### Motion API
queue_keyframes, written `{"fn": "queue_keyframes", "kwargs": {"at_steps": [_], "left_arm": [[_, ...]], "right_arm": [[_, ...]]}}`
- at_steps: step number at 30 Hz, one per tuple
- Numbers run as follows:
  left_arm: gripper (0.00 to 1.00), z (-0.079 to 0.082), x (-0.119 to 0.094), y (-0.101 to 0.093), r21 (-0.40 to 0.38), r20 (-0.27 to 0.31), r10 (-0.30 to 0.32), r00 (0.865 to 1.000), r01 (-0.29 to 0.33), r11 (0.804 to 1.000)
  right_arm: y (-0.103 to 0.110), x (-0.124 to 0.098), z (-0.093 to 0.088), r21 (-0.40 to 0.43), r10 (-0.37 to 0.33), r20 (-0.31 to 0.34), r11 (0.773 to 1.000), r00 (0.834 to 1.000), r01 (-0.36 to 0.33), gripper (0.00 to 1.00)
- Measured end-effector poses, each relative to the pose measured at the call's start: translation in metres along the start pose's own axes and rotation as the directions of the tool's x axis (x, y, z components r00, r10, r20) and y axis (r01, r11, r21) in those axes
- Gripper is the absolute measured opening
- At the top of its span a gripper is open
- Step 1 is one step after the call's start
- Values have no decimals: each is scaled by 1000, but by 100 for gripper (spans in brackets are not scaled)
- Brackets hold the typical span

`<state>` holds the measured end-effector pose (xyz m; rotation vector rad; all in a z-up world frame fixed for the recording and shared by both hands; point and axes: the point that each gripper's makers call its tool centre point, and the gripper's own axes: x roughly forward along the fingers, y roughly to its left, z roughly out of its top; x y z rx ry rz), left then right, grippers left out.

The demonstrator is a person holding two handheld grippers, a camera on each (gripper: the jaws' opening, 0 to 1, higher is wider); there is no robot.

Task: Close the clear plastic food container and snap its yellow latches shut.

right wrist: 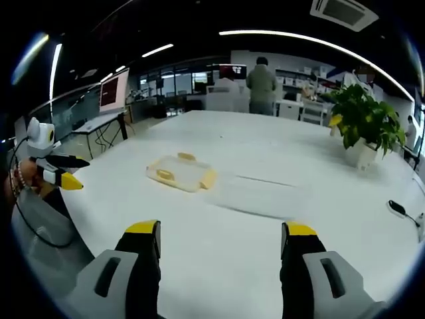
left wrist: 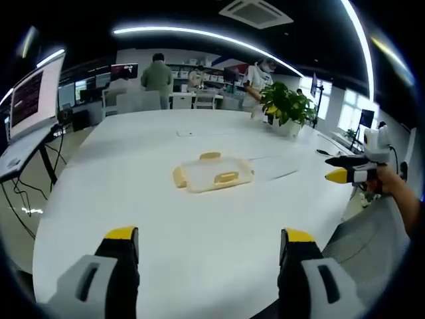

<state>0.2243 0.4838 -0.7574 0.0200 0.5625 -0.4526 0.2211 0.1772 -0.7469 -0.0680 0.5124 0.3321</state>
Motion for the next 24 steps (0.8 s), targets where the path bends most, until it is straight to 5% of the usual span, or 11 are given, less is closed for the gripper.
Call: {"fn": "queue_keyframes", "kwargs": {"at_steps": [24], "left_arm": [[84,-11,6,-10,3,-59,-42,997,43,999]], "right_arm": [[-5,-3,3,-6,-25,15,1000,1000,25,70]]}}
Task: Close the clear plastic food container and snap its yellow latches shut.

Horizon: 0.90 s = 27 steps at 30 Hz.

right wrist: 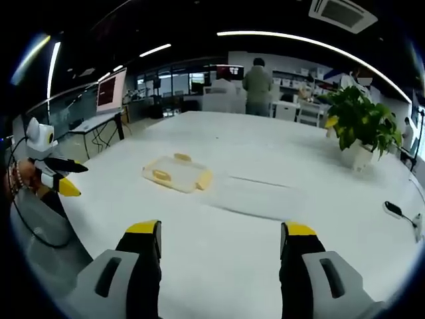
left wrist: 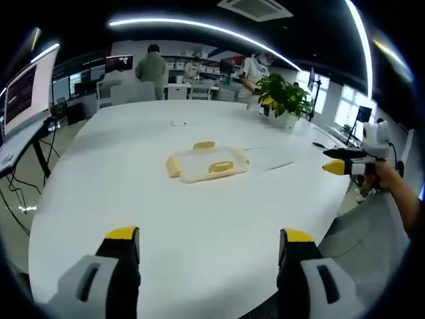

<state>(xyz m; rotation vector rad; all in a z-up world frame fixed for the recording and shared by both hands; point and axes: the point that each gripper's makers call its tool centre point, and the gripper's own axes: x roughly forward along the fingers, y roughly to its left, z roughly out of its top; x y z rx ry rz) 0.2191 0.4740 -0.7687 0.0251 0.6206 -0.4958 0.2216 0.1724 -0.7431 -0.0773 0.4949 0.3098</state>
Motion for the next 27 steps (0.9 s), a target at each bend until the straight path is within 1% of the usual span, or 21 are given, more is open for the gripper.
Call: {"fn": "queue_keyframes", "kwargs": {"at_steps": [3,5,6,7,8,9,11,14,18,19,21,24,25,27], "left_arm": [[83,-2,1,-2,2,-13,-8,1000,8,1000],[83,-1,0,0,-1,-6,4,1000,-4,1000],[83,0,-1,2,-2,-2,14,1000,-14,1000],[83,0,-1,4,-3,-1,24,1000,-24,1000],[82,-1,-1,7,-7,-9,36,999,-36,999],[82,-3,-1,8,-11,-20,44,999,-44,999],[82,-6,0,11,-21,-40,59,997,-60,998],[82,-2,-2,15,-17,-25,78,997,-79,997],[81,5,-2,18,-41,1,97,995,-97,994],[81,6,-2,16,-51,6,90,996,-90,995],[81,7,-1,16,-43,2,89,996,-89,995],[80,9,1,18,-13,-15,90,996,-90,996],[80,11,2,17,-4,-13,89,996,-89,996],[79,14,4,16,17,-14,85,996,-85,996]], "right_arm": [[6,1,1,-16,15,-6,1000,1000,-15,70],[12,3,2,-46,33,-6,998,999,-33,70],[14,4,0,-59,36,-17,998,999,-37,70],[15,5,-4,-77,38,-41,996,998,-41,70],[16,6,-10,-109,35,-79,993,996,-43,70],[17,7,-12,-128,36,-86,991,996,-47,71],[21,7,-9,-142,42,-76,988,996,-53,70],[27,7,-2,-149,71,-52,986,996,-78,69],[28,6,4,-181,62,-32,981,998,-67,69],[28,5,6,-180,68,-20,981,998,-70,69],[30,7,9,-157,96,-14,983,995,-97,69],[31,9,11,-158,107,-22,981,994,-109,70],[31,10,13,-195,104,-35,975,994,-109,70],[31,13,24,-263,109,-7,959,994,-107,70]]}}
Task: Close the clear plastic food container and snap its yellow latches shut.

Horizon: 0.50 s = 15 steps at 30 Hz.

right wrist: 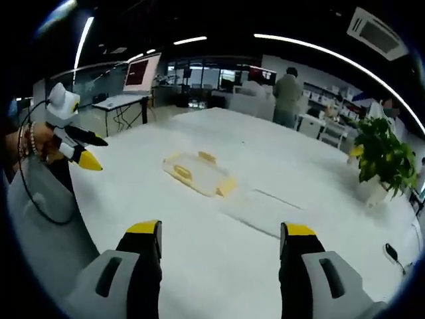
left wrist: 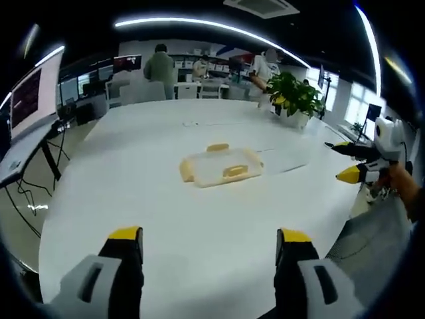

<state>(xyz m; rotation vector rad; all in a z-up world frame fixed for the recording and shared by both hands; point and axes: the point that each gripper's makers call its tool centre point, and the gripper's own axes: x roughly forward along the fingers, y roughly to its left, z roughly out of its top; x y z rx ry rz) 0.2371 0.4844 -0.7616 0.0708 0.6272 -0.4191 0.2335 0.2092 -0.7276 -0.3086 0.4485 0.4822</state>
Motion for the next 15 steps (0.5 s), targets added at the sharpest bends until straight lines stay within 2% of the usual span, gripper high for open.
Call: {"fn": "queue_keyframes", "kwargs": {"at_steps": [7,8,12,15], "left_arm": [[77,29,14,7,76,23,-6,1000,5,997],[76,36,18,10,102,35,-2,999,-1,995],[76,49,28,20,190,24,20,1000,-24,981],[75,61,37,24,198,32,13,999,-19,980]], "right_arm": [[-10,10,18,-98,13,38,995,999,-9,68],[-13,13,20,-108,15,41,994,999,-11,68],[-21,25,22,-135,28,28,991,999,-24,68],[-29,33,27,-165,23,31,986,999,-17,66]]}}
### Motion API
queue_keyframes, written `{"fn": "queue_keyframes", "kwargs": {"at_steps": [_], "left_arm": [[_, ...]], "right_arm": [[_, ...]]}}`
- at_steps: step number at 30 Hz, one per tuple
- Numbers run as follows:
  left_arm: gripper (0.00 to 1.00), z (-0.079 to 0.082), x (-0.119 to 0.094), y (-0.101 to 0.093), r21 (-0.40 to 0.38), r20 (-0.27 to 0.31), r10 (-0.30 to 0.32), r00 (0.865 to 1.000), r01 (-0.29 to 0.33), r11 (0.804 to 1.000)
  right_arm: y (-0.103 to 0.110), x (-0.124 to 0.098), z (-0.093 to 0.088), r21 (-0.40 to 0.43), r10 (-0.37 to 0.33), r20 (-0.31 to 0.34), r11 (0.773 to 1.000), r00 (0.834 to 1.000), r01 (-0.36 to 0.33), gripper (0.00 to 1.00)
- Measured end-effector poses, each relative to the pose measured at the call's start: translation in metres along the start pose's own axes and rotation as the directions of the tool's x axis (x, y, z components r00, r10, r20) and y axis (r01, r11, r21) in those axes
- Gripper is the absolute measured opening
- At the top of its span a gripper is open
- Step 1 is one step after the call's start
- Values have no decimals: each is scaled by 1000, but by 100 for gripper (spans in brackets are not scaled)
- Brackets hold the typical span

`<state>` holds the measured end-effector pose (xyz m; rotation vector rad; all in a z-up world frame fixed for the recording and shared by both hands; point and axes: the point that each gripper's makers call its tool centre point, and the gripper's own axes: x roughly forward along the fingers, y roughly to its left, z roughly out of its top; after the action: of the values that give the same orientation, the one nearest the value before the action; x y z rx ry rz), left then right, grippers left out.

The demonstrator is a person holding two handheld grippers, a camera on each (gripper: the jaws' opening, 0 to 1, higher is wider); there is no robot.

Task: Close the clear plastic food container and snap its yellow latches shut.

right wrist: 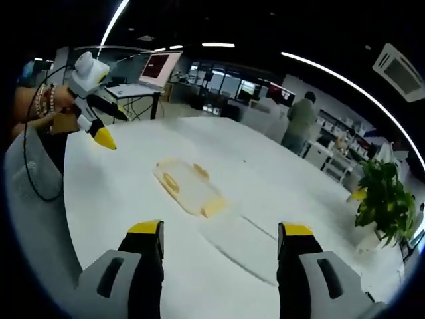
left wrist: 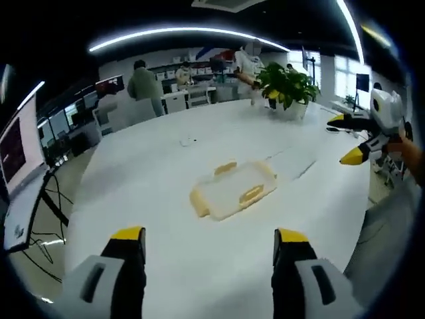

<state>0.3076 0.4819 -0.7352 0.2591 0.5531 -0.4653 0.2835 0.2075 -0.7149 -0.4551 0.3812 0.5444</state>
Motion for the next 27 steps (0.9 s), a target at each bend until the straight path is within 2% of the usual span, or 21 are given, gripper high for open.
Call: {"fn": "queue_keyframes", "kwargs": {"at_steps": [5,12,20,23,27], "left_arm": [[75,14,16,13,53,-7,4,1000,-4,999],[74,22,38,26,134,-37,-13,999,18,991],[70,13,65,28,221,-113,-32,993,56,974],[70,15,76,31,268,-139,-39,990,75,960],[70,20,87,33,299,-159,-52,986,98,949]], "right_arm": [[-9,15,9,-21,7,12,1000,1000,-7,66],[-16,39,18,-79,34,13,996,999,-33,63],[-26,71,28,-156,85,-7,984,996,-85,62],[-29,84,27,-256,100,-42,961,994,-108,61],[-27,97,27,-295,137,-61,944,989,-148,60]]}}
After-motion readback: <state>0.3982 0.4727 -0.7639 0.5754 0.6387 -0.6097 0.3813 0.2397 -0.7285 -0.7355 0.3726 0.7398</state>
